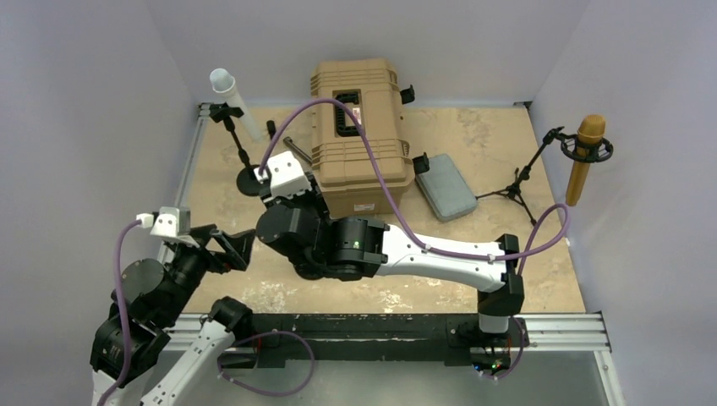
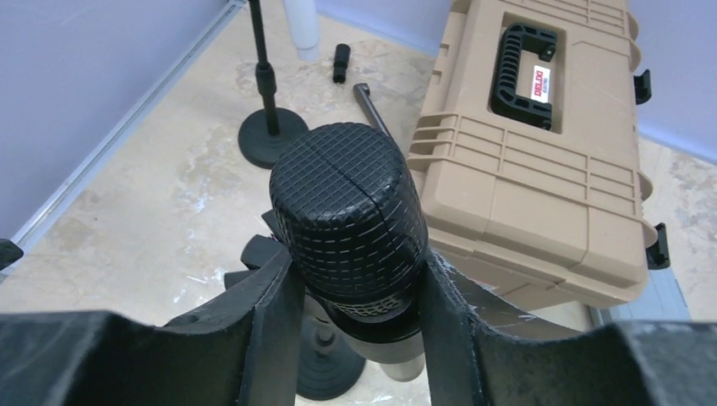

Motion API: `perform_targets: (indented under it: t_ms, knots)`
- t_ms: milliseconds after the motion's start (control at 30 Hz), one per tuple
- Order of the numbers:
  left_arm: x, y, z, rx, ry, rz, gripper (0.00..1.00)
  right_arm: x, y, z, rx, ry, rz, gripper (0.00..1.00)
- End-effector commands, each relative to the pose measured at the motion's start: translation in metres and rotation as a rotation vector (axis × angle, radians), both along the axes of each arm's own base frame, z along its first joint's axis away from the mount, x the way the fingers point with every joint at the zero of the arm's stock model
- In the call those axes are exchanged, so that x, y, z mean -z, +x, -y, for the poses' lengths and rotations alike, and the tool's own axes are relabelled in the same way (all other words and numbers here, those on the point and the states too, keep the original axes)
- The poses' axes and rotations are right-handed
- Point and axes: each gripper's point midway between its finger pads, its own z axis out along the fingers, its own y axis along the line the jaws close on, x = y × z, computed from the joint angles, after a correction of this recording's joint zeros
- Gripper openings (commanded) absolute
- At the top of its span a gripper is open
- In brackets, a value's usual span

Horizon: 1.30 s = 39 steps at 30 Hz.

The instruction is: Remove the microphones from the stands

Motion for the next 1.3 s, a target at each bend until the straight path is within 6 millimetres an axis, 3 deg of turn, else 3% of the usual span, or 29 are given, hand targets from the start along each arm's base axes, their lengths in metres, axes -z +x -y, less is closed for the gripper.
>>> perform_targets:
  t_ms: [0, 67, 133, 267, 433, 700, 933, 1133, 1267]
  knots:
    - [-0.004, 0.007, 0.031, 0.143, -0.01, 0.0, 1.0, -0.033, 0.008, 0.012, -0.026, 0.086, 0.042, 0.31]
    - [-0.002, 0.007, 0.039, 0.182, -0.021, -0.011, 1.0, -0.033, 0.012, 0.009, -0.086, 0.079, 0.043, 0.21]
    - [-0.002, 0.005, 0.047, 0.22, -0.031, -0.008, 1.0, -0.033, 0.014, 0.007, -0.162, 0.07, 0.041, 0.0]
    - [-0.007, -0.004, 0.068, 0.358, -0.05, 0.04, 0.99, -0.039, 0.013, 0.008, -0.336, 0.075, 0.08, 0.0]
    - [-0.002, -0.018, 0.096, 0.559, -0.037, 0.04, 0.99, -0.067, -0.004, 0.023, -0.593, 0.104, 0.214, 0.0]
    - [0.0, -0.016, 0.126, 0.75, 0.008, 0.261, 0.92, -0.065, -0.003, 0.036, -0.757, 0.001, 0.304, 0.0]
    - [-0.011, 0.016, 0.134, 0.721, 0.077, 0.308, 0.87, -0.06, -0.001, 0.035, -0.772, 0.017, 0.296, 0.0]
    - [-0.004, 0.045, 0.14, 0.7, 0.16, 0.295, 0.8, -0.055, 0.002, 0.028, -0.771, 0.031, 0.273, 0.0]
    - [-0.002, 0.052, 0.14, 0.682, 0.184, 0.329, 0.77, -0.055, 0.001, 0.027, -0.774, 0.041, 0.271, 0.0]
